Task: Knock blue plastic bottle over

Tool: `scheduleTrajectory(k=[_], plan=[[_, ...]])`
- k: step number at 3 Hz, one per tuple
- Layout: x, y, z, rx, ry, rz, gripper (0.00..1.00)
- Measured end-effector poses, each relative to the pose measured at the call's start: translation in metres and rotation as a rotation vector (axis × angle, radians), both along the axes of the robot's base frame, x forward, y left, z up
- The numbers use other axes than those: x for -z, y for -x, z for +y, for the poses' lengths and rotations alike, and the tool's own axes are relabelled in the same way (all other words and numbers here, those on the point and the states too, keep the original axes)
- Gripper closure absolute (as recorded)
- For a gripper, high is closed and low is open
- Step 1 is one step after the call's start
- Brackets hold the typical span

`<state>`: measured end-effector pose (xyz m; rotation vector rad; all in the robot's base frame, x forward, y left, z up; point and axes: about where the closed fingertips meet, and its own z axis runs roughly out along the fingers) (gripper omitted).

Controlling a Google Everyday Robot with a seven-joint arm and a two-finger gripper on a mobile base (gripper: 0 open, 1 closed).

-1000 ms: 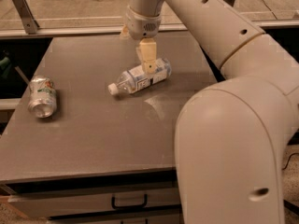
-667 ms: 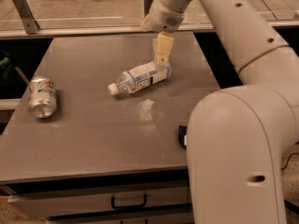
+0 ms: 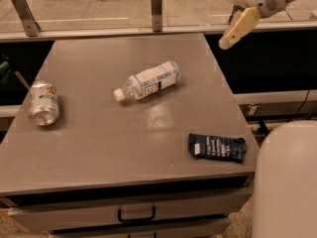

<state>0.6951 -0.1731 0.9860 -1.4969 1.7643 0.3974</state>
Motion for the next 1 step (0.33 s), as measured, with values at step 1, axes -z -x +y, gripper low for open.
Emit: scheduleTrajectory(k=[1], plan=[[-0.0171, 0.0002, -0.0166, 0.04, -0.03, -0.039, 0.0]])
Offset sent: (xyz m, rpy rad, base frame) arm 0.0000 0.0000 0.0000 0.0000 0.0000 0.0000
